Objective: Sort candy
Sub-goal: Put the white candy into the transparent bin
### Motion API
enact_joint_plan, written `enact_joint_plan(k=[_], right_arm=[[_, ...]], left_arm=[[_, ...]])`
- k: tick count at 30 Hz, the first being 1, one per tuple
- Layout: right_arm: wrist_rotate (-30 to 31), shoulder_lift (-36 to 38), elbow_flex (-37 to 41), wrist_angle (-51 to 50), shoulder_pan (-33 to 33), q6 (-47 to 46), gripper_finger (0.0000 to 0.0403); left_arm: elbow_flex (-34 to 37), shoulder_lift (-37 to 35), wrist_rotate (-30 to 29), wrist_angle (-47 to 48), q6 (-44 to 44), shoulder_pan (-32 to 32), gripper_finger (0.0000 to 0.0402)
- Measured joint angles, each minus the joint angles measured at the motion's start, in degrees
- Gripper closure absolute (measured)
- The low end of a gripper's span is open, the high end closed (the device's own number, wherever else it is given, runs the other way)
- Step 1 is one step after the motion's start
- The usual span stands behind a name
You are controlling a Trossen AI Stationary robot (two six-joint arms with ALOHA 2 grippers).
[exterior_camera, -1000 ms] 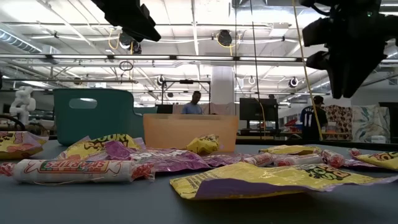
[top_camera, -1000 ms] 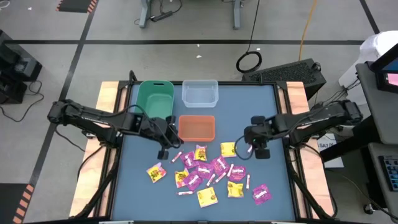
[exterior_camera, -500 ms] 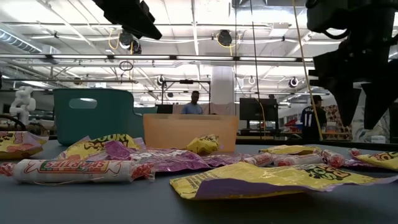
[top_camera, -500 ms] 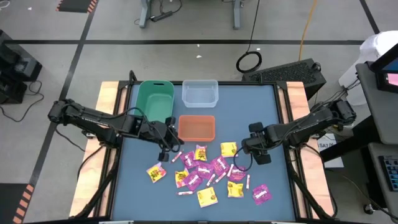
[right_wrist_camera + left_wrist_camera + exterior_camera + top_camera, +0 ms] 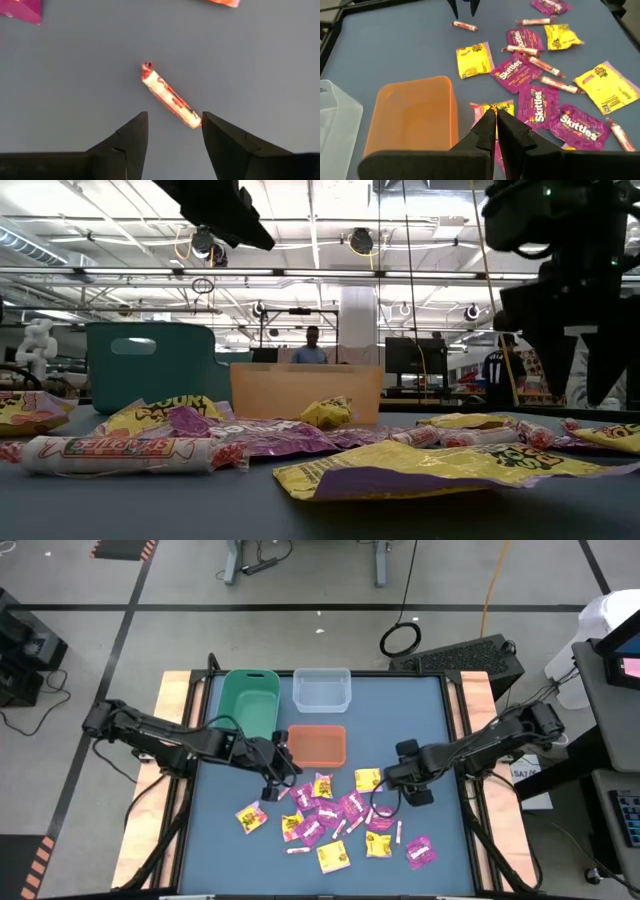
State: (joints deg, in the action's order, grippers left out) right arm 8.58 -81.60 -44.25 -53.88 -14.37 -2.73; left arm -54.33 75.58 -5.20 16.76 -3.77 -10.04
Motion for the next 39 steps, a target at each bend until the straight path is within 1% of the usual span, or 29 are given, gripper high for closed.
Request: enact_joint_plan(k=[9,13,18,23,26,32,36,39], right_arm=[[-1.1,-5.4,0.0,0.1,0.0,0.4,0.0227],[0.1,-5.5,0.0,0.2,0.0,0.3,0.0227],[0.3,-5.5,0.0,0.7,0.0,0.4,0.0227],[-1.6,-5.4,0.0,1.2,0.0,1.4,0.0227],[-2.6,-5.4,0.0,1.4,0.1,1.8,0.0235],[-1.8,-5.4,0.0,2.2,0.1,1.9,0.026],[-0.9,-5.4,0.0,5.2,0.1,3.0,0.0259],[-1.4,-5.4,0.7,11.6,0.1,5.8,0.0254]], left_arm=[[0.0,1.1,0.1,-0.1,0.3,0.0,0.0377],[0.0,1.1,0.2,-0.1,0.3,0.0,0.0377],[0.0,1.1,0.2,-0.1,0.3,0.0,0.0377],[0.0,1.1,0.2,-0.6,0.3,0.0,0.0377],[0.0,1.1,0.2,-0.8,0.3,0.0,0.0377],[0.0,1.1,0.2,-1.0,0.3,0.0,0.0377],[0.0,1.1,0.2,-1.0,0.3,0.0,0.0377],[0.0,1.1,0.2,-0.9,0.3,0.0,0.0377]])
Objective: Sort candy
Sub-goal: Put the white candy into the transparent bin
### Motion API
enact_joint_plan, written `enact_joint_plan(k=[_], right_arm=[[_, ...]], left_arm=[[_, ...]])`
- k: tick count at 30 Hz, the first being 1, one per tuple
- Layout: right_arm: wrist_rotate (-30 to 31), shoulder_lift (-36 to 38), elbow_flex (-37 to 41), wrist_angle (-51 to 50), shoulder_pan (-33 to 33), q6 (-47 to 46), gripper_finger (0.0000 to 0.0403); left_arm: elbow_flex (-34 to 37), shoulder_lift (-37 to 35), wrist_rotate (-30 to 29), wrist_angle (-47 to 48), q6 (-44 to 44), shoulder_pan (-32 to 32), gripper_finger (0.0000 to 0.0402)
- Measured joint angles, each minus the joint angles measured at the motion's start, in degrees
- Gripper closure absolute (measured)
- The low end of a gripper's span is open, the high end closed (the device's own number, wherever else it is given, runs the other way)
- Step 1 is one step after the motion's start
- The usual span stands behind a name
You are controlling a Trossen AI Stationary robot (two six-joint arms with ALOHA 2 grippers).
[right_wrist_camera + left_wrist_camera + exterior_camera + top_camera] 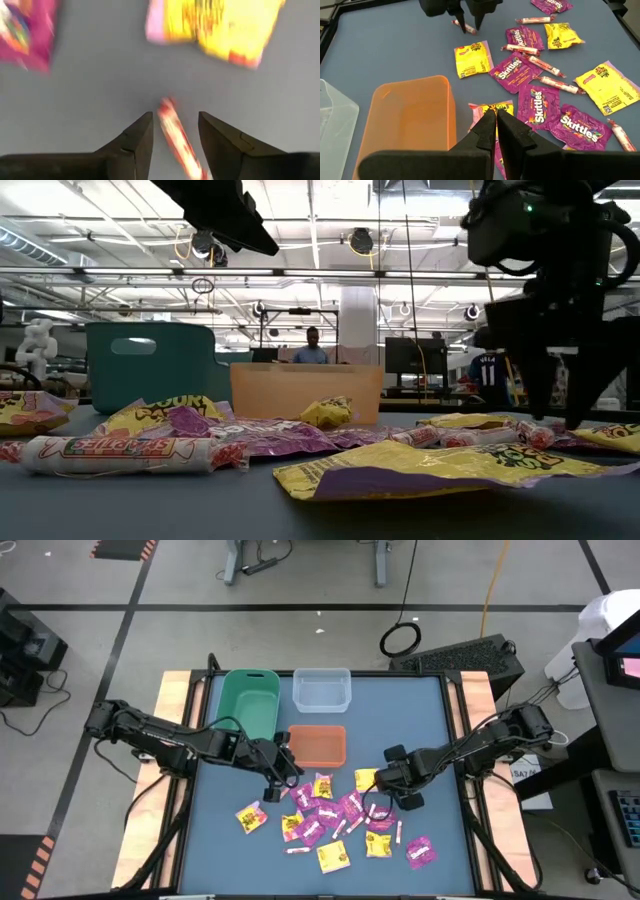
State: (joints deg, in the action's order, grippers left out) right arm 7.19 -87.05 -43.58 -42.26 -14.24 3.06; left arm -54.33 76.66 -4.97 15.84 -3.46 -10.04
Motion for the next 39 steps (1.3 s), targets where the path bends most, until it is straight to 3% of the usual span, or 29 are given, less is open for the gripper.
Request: enact_joint_plan(k=[13,20,31,39], right_arm=[[-0.7,-0.2,1.0,-1.3,0.4,1.1,0.0259],[-3.0,-0.6,2.3,0.9,1.4,1.2,0.0289],[-3.4,-0.5,2.4,1.4,1.5,0.5,0.0368],[-3.1,-0.9,0.5,0.5,1.5,-1.9,0.036]], left_arm=[[0.0,0.0,0.2,0.1,-0.4,-0.3,0.0377],[0.0,0.0,0.2,0.1,-0.3,-0.3,0.0377],[0.0,0.0,0.2,0.1,-0.3,-0.3,0.0377],[0.0,0.0,0.2,0.0,-0.1,-0.3,0.0377]])
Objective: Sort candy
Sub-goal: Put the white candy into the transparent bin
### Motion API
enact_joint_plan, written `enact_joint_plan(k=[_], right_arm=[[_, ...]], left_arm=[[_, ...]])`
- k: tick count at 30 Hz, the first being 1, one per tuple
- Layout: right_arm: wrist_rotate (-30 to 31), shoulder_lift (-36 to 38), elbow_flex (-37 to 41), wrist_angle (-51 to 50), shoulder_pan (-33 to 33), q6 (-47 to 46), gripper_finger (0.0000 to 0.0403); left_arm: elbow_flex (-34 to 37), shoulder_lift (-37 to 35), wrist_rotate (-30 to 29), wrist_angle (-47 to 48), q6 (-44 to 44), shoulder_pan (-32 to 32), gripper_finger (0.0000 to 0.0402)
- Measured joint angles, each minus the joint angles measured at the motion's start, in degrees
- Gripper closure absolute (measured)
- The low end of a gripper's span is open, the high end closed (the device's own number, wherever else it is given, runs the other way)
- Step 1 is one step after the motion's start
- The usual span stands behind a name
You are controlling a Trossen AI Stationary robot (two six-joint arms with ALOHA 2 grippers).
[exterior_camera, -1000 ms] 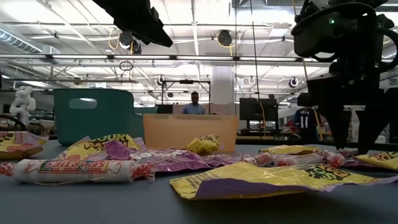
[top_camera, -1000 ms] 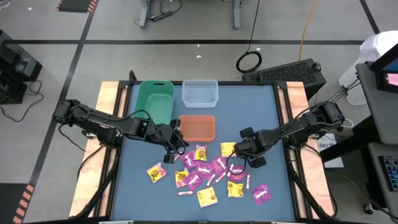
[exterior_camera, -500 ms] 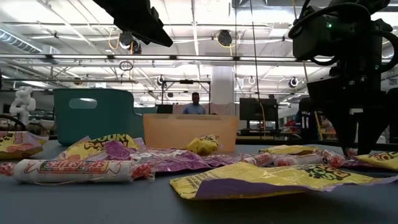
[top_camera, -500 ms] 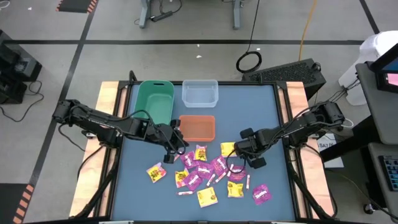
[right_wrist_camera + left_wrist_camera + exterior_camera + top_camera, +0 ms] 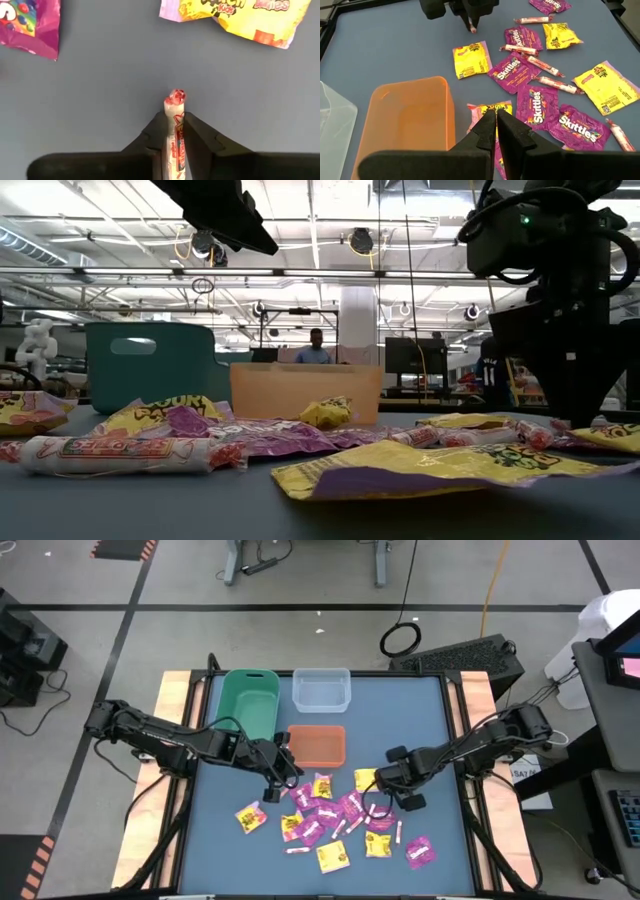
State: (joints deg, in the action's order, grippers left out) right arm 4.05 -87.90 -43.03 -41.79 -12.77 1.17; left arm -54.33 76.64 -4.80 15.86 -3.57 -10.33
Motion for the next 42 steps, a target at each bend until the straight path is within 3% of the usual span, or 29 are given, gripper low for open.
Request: enact_joint_plan(k=[21,28,36,42], right_arm=[[0.3,2.1,-13.8,-0.9,0.1,-2.7,0.0363],[0.8,11.9,-15.8,0.0,0.2,-3.2,0.0363],[6.8,25.2,-15.7,0.4,0.2,-4.9,0.0364],[8.1,33.4,-9.4,9.5,0.2,-4.4,0.0364]], left_arm=[[0.0,0.0,0.0,-0.5,0.0,0.0,0.0377],[0.0,0.0,0.0,-0.5,0.1,0.0,0.0377],[0.0,0.0,0.0,-0.6,0.1,0.0,0.0377],[0.0,0.0,0.0,-1.9,0.1,0.0,0.0377]])
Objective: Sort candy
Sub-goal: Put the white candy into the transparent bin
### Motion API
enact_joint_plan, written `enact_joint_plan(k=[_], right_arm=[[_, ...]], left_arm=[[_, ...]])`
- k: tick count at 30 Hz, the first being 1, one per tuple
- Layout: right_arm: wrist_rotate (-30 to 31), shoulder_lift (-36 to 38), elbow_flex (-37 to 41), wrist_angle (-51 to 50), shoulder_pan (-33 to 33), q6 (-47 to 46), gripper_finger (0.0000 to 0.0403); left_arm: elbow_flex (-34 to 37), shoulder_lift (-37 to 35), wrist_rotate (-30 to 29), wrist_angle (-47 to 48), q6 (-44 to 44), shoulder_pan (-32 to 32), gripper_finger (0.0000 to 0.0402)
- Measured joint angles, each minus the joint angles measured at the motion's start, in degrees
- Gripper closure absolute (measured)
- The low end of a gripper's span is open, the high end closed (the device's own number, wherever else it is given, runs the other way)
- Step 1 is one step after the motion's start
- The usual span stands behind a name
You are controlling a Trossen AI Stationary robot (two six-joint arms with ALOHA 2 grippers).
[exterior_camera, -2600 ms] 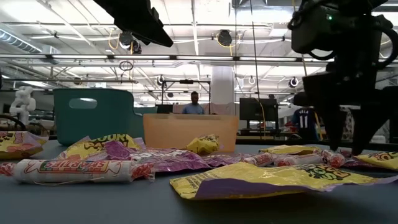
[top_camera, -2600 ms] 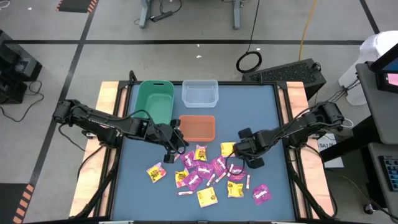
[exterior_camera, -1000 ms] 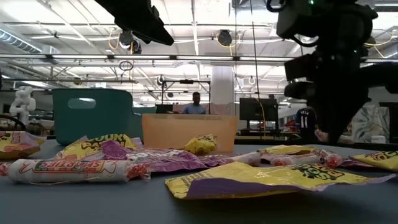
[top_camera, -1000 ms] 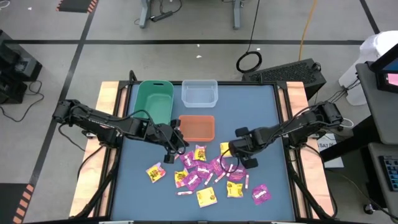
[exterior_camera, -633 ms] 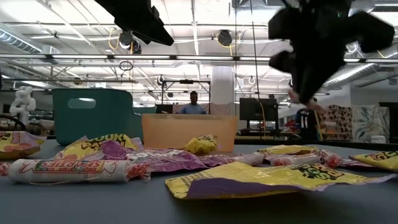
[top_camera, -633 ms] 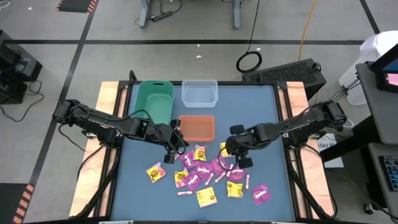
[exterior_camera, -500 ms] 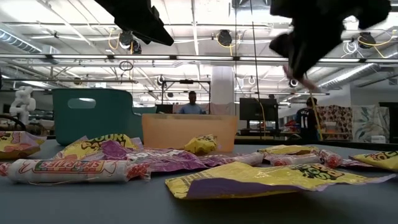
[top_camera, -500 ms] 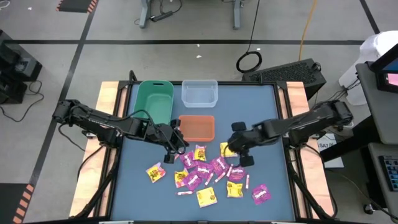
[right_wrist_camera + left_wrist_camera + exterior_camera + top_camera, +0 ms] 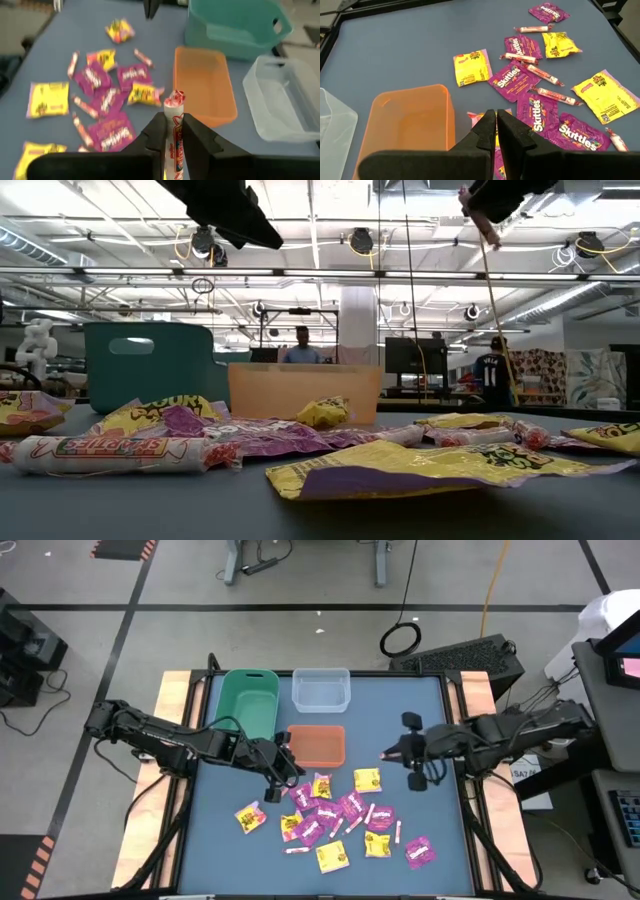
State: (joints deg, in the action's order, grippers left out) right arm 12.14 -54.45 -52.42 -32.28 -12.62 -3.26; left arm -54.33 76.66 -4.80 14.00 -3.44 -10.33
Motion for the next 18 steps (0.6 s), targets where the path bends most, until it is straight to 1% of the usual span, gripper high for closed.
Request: enact_joint_plan(k=[4,9,18], right_arm=[[0.0,3.8,8.8,12.8,0.0,1.2,0.0364],[0.1,4.4,17.1,27.8,0.0,3.9,0.0364],[0.1,4.3,23.9,40.1,0.0,5.6,0.0364]], left_arm=[[0.0,0.0,0.0,-0.1,0.0,0.0,0.0377],[0.0,0.0,0.0,-0.4,0.0,0.0,0.0377],[0.0,0.0,0.0,-2.2,-0.4,0.0,0.0377]])
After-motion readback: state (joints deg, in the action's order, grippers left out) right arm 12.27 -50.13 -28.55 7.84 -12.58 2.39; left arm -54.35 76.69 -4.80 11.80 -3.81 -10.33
